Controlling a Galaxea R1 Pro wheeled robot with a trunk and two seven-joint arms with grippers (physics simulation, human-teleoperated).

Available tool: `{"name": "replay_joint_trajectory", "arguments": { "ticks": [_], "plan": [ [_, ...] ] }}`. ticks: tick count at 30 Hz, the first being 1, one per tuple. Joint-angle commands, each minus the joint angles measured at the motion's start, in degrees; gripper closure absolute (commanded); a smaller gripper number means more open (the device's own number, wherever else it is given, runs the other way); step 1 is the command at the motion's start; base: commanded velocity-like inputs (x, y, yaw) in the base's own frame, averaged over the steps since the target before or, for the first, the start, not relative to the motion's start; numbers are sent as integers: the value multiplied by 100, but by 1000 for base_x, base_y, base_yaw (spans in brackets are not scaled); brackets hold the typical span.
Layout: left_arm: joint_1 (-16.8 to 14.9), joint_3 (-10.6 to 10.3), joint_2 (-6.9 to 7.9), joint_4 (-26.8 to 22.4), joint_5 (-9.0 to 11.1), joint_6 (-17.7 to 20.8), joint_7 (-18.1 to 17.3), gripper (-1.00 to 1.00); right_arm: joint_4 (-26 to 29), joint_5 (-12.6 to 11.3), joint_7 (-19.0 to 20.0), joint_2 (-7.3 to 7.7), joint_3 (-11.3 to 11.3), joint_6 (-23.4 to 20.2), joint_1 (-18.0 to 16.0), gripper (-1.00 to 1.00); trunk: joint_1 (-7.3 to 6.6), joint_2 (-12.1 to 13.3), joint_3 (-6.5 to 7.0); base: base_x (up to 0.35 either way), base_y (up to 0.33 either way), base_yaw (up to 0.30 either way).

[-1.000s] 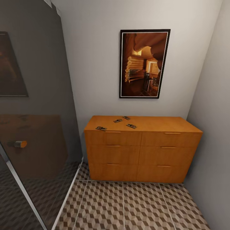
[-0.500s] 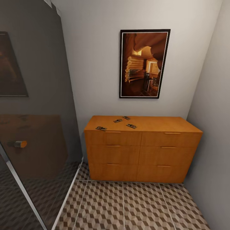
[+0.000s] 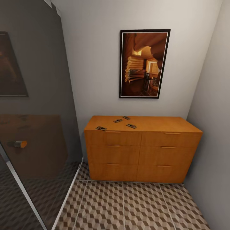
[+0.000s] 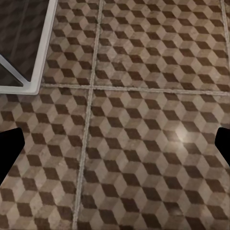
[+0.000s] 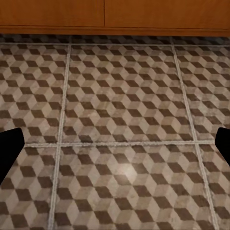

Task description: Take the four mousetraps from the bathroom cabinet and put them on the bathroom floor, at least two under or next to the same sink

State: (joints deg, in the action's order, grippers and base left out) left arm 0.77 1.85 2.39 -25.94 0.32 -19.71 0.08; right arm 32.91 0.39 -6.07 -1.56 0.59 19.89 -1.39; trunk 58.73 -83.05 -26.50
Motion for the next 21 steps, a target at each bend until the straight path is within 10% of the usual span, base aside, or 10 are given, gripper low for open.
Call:
{"name": "replay_joint_trajectory", "arguments": {
  "ticks": [1,21],
  "plan": [
    [2,3,-1,-7,3,-7,1,-100,-4,5,-26,-1,8,15,-3,-100,0,-3,-5,0,0,0],
    [2,4,-2,-7,3,-7,1,-100,-46,13,-26,4,11,42,-2,-100,0,-3,-5,0,0,0]
  ]
}}
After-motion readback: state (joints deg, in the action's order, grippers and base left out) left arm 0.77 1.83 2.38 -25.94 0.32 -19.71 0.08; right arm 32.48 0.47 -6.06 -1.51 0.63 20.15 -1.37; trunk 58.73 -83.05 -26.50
